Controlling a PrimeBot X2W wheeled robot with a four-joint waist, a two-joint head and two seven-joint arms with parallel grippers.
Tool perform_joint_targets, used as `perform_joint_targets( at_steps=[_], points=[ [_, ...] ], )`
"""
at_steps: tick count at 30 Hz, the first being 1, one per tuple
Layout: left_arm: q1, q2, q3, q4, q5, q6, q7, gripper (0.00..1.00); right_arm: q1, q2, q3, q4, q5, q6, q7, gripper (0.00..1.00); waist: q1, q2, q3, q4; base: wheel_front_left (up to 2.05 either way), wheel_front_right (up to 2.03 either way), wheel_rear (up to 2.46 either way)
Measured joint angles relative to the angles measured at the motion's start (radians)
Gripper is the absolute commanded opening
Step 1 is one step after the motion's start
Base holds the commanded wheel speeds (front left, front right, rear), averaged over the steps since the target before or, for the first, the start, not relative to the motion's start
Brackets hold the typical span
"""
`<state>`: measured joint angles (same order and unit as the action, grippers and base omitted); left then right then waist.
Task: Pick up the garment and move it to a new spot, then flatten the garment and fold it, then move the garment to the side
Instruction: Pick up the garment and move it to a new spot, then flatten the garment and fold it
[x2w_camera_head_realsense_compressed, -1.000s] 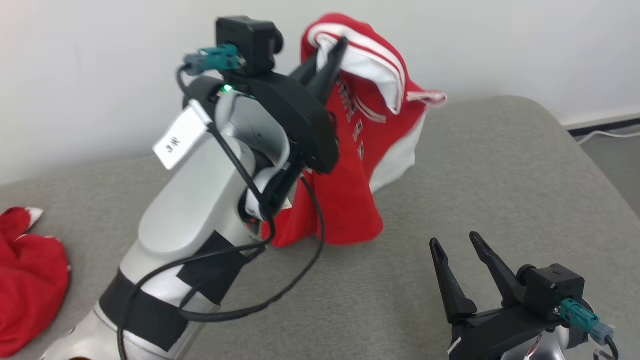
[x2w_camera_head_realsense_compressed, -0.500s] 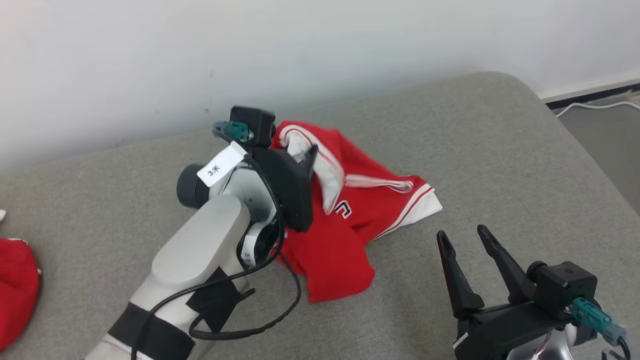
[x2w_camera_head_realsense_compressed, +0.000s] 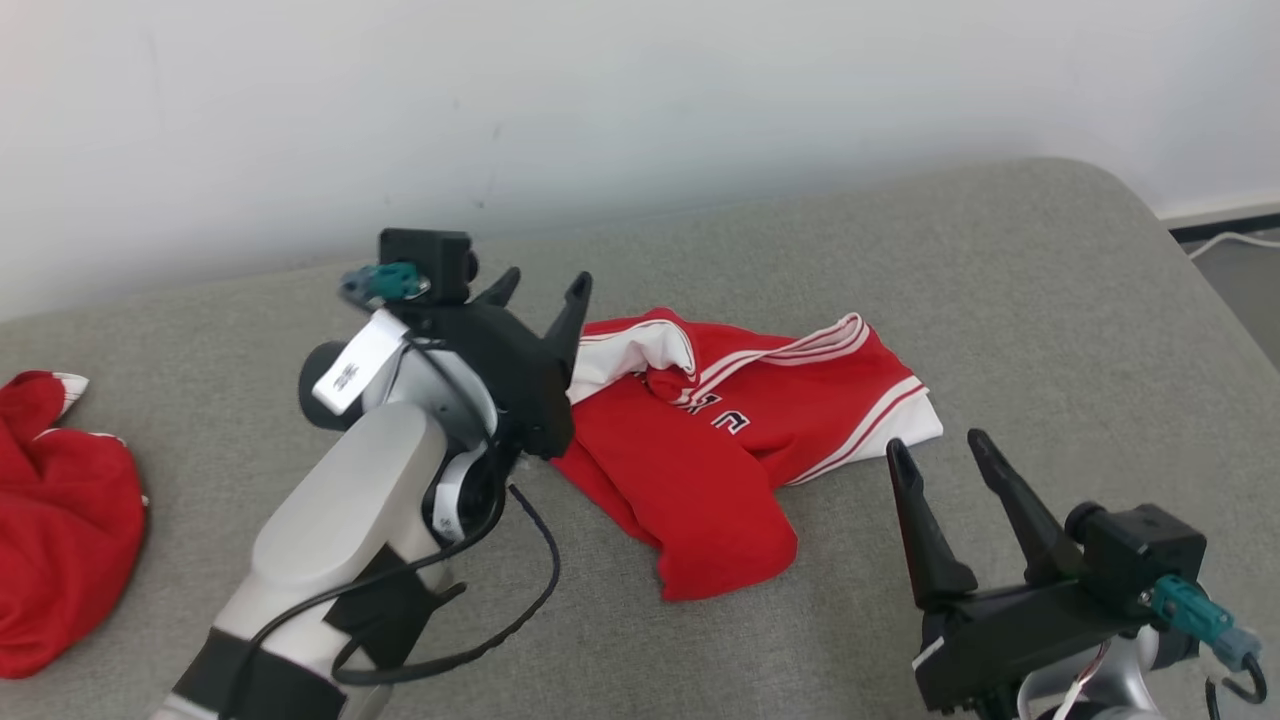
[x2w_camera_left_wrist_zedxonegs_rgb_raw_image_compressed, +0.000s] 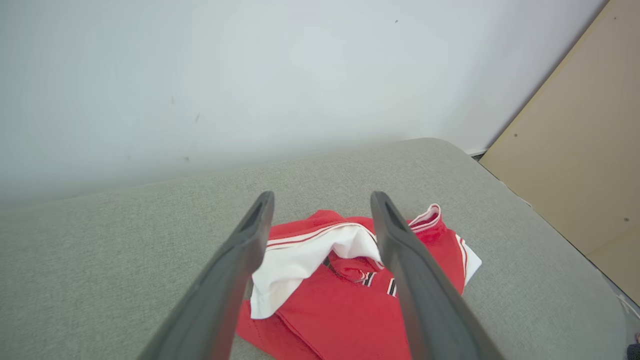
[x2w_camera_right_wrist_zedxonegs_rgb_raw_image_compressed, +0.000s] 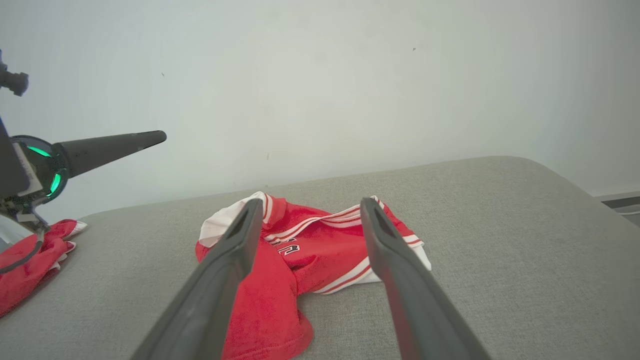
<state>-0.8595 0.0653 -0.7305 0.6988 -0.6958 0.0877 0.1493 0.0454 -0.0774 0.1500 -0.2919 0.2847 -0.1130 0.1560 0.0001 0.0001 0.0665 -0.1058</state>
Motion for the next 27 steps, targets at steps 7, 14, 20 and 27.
perform_joint_targets(
  at_steps=[7,14,20,27],
  points=[
    [0.164,0.095,0.078,-0.168,0.007,0.02,-0.202,1.0,-0.04,0.003,-0.036,0.072,0.018,0.008,-0.061,1.0,-0.0001,0.0,-0.046,0.03,0.0,0.0,0.0],
    [0.42,0.175,0.168,-0.346,0.024,0.036,-0.373,1.0,-0.005,0.003,-0.106,0.107,0.043,0.007,-0.126,1.0,-0.0001,-0.0001,-0.084,0.068,0.0,0.0,0.0],
    [0.647,0.188,0.266,-0.461,0.041,0.037,-0.401,1.0,0.04,0.013,-0.139,0.139,0.062,0.006,-0.173,1.0,-0.0002,-0.0001,-0.102,0.114,0.0,0.0,0.0],
    [0.817,0.211,0.291,-0.553,0.072,0.037,-0.4,1.0,0.055,0.017,-0.153,0.179,0.068,-0.002,-0.21,1.0,-0.0003,-0.0001,-0.098,0.151,0.0,0.0,0.0]
  ],
)
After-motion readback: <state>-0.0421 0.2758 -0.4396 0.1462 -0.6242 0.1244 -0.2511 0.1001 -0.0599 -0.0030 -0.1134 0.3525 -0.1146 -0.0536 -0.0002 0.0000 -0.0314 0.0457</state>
